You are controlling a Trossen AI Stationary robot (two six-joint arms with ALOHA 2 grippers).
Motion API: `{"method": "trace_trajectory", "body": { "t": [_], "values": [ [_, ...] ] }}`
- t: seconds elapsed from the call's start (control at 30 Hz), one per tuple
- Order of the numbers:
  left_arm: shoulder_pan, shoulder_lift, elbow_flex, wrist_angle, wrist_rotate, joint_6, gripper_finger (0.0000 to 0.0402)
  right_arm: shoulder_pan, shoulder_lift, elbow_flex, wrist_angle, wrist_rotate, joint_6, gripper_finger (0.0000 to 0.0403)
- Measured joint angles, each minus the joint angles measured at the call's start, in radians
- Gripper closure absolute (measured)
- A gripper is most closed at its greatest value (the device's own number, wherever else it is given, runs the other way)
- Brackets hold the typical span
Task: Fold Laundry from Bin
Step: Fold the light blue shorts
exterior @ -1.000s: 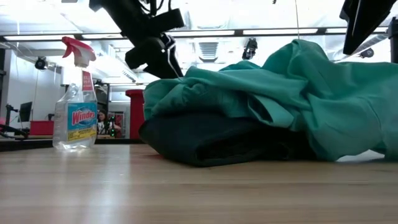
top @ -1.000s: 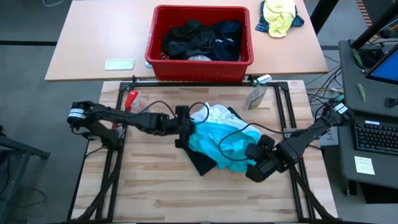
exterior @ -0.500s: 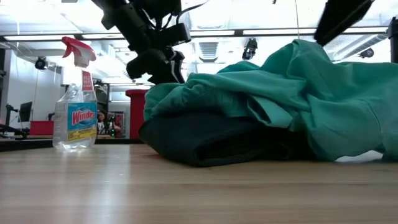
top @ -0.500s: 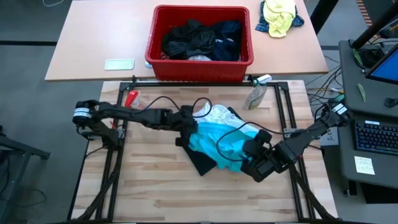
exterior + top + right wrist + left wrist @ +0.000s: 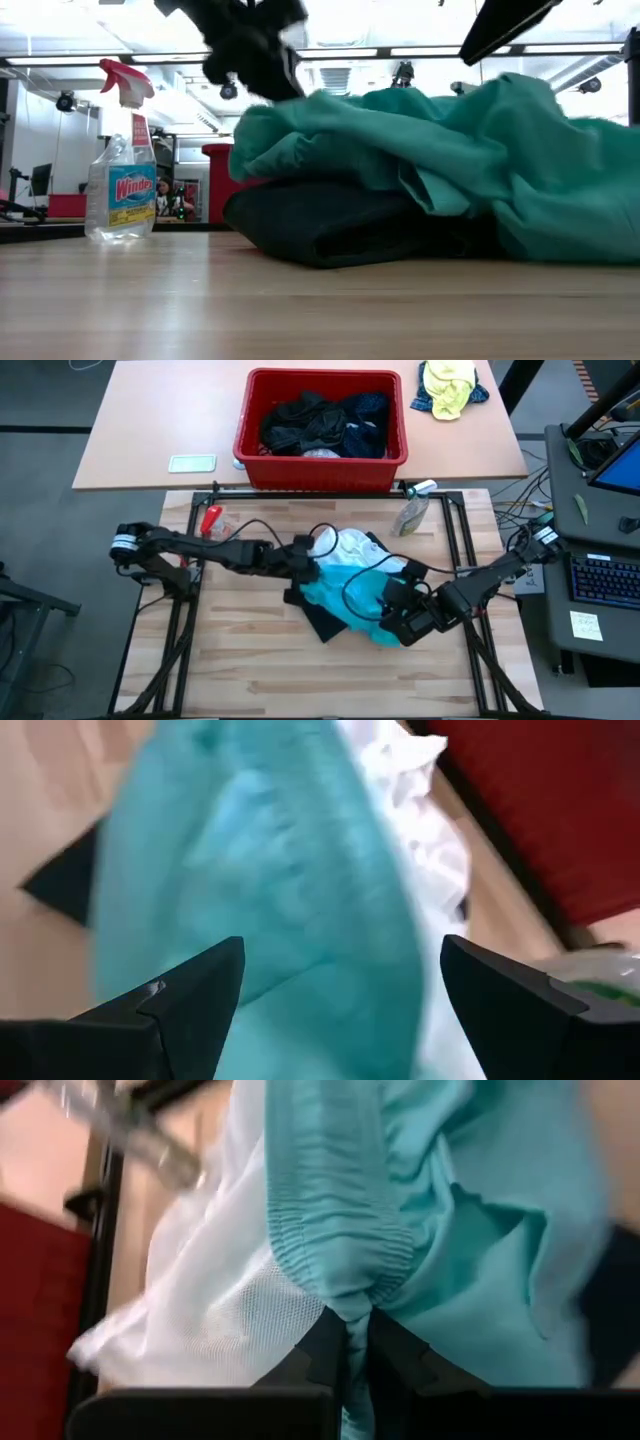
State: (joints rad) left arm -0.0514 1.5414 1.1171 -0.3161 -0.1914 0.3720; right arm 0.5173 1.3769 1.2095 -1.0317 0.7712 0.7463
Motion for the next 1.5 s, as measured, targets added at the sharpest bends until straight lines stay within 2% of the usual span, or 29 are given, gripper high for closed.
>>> {"method": "trace_trajectory", "body": {
  "t": [0.17, 0.3, 0.47, 0.57, 0.67, 0.77, 0.83, 1.0, 1.13, 1.33, 1.5],
  "values": [
    [-0.093, -0.002, 0.051, -0.038, -0.027, 0.024, 0.0397, -0.077, 0.000, -0.013, 0.001, -0.031, -0.124, 0.0078],
    [-0.147, -0.003, 0.101, -0.113, -0.109, -0.053, 0.0397, -0.135, 0.000, -0.057, 0.061, -0.181, -0.191, 0.0078],
    [-0.220, -0.003, 0.132, -0.179, -0.123, -0.177, 0.0396, -0.150, 0.000, -0.156, 0.158, -0.385, -0.260, 0.0079],
    [-0.278, -0.003, 0.111, -0.166, -0.124, -0.219, 0.0396, -0.149, 0.000, -0.216, 0.192, -0.445, -0.262, 0.0093],
    [-0.337, 0.003, 0.094, -0.136, -0.152, -0.279, 0.0396, -0.149, 0.000, -0.278, 0.226, -0.446, -0.271, 0.0130],
    [-0.391, 0.008, 0.092, -0.105, -0.222, -0.343, 0.0396, -0.149, 0.000, -0.316, 0.252, -0.446, -0.299, 0.0188],
    [-0.422, 0.012, 0.092, -0.098, -0.267, -0.376, 0.0396, -0.147, -0.001, -0.325, 0.261, -0.446, -0.337, 0.0236],
    [-0.481, 0.022, 0.094, -0.056, -0.299, -0.457, 0.0395, -0.115, -0.009, -0.294, 0.255, -0.454, -0.472, 0.0371],
    [-0.512, 0.023, 0.096, -0.031, -0.328, -0.511, 0.0395, -0.097, -0.010, -0.217, 0.240, -0.452, -0.606, 0.0388],
    [-0.536, 0.023, 0.096, -0.026, -0.399, -0.570, 0.0395, -0.104, -0.017, -0.068, 0.153, -0.290, -0.788, 0.0392],
    [-0.538, 0.023, 0.096, -0.027, -0.442, -0.633, 0.0395, -0.106, -0.048, 0.009, 0.139, -0.234, -0.874, 0.0393]
  ]
}}
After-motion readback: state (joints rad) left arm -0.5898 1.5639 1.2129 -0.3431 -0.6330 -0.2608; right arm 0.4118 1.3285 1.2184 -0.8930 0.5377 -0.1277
